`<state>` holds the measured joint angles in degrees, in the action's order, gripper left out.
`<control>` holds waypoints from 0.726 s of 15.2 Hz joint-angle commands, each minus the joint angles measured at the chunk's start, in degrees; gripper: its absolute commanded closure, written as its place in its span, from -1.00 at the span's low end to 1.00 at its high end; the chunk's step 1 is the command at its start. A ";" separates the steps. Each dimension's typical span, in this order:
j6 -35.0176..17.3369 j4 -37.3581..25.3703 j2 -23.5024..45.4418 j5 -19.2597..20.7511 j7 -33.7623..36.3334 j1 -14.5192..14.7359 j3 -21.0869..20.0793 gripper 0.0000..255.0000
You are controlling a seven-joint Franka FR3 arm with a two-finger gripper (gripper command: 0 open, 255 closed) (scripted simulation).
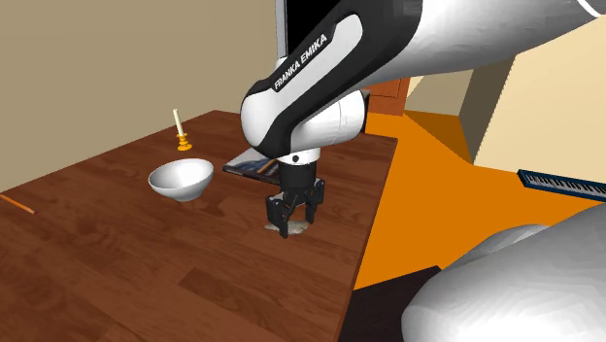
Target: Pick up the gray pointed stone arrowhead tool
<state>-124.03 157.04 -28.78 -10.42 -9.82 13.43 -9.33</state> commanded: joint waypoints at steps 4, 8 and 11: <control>-0.11 0.04 0.05 -0.02 0.02 0.01 -0.02 1.00; -0.14 0.11 0.01 -0.03 0.00 0.02 -0.01 1.00; 2.77 -1.25 -1.54 0.22 0.18 -0.04 0.22 1.00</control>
<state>-122.22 156.21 -29.80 -10.29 -9.69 13.42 -9.19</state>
